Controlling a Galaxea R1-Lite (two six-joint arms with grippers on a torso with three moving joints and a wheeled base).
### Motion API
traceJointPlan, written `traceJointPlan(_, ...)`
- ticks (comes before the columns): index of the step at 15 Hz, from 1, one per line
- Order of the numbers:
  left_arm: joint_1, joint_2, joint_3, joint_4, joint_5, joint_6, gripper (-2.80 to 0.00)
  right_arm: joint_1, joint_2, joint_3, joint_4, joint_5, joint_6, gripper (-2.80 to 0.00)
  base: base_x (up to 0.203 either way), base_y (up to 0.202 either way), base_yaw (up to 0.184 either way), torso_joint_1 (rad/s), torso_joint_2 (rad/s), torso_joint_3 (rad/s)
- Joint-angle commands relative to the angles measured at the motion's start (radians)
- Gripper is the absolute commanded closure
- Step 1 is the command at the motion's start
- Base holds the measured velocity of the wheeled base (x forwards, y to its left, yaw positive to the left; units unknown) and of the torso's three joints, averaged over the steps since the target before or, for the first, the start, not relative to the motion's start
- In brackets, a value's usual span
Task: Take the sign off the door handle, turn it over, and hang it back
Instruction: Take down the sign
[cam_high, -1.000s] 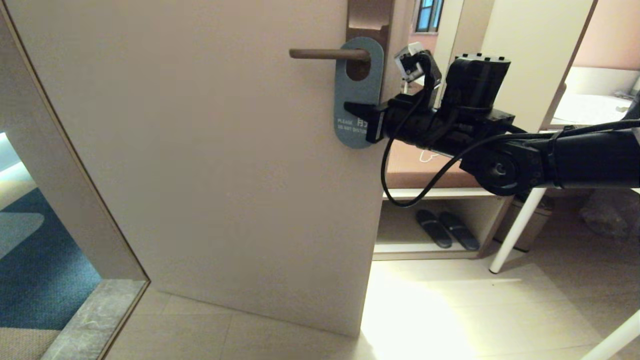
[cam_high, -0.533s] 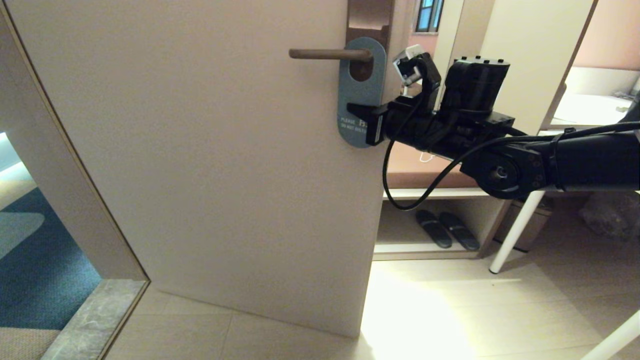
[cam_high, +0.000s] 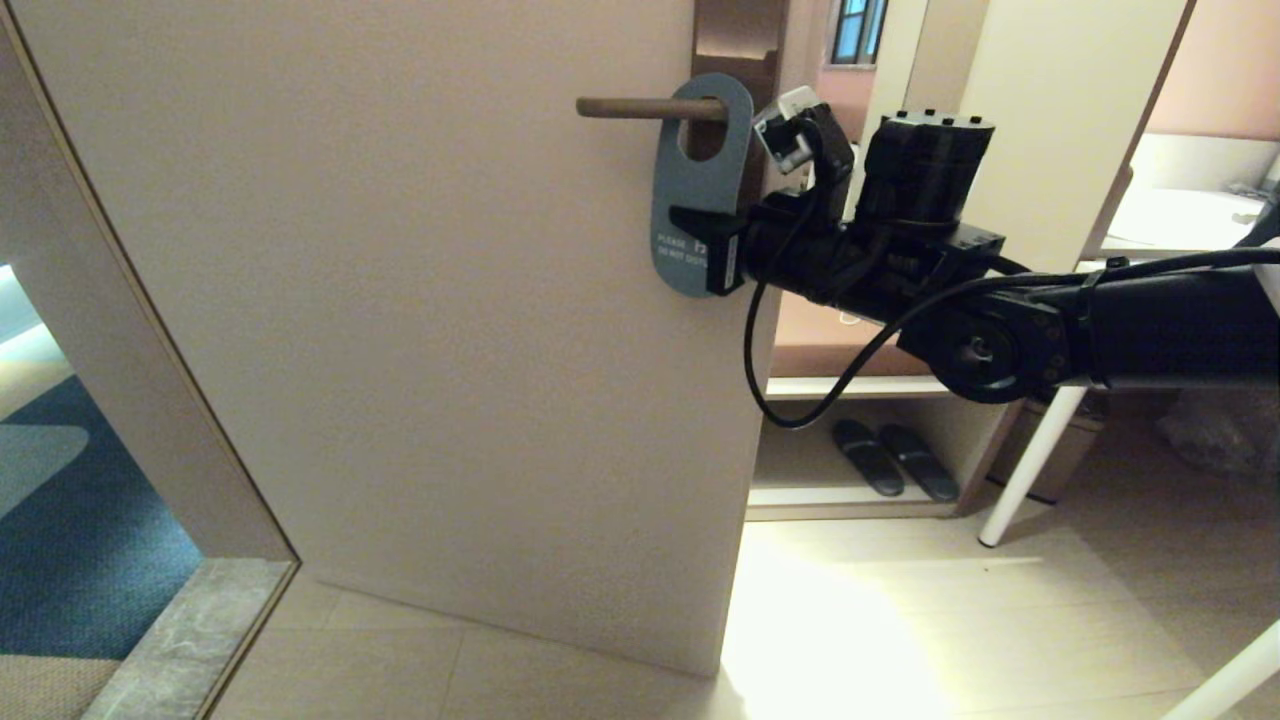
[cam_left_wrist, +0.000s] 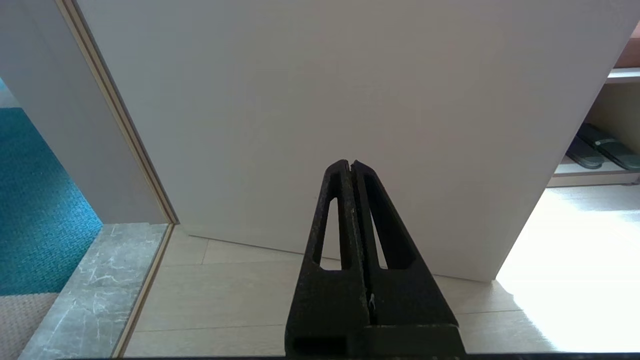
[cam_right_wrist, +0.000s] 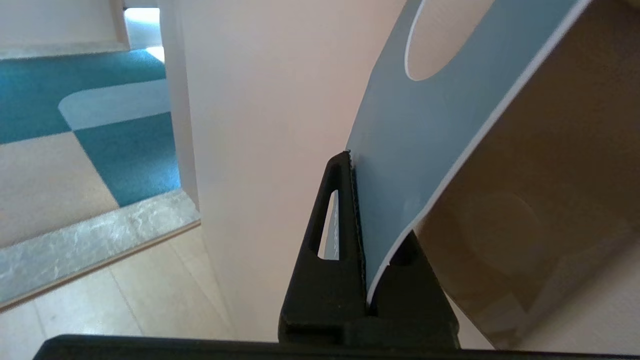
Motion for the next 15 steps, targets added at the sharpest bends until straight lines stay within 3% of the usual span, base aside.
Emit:
traceJointPlan(1,0.0,-0.001,0.0,-0.001,0.001,0.0,0.0,0.024,0.024,-0.028,-0.006,-0.01,-0.001,0.0,0.0,0.0,0.0,0.0,0.0,0.0)
traceJointPlan(6,0.0,-0.001,0.0,0.0,0.001,0.0,0.0,0.045,0.053,-0.118,-0.006,-0.012,-0.002,0.0,0.0,0.0,0.0,0.0,0.0,0.0)
traceJointPlan(15,0.0,-0.001,0.0,0.0,0.001,0.0,0.0,0.088,0.039,-0.116,-0.005,-0.027,-0.004,0.0,0.0,0.0,0.0,0.0,0.0,0.0)
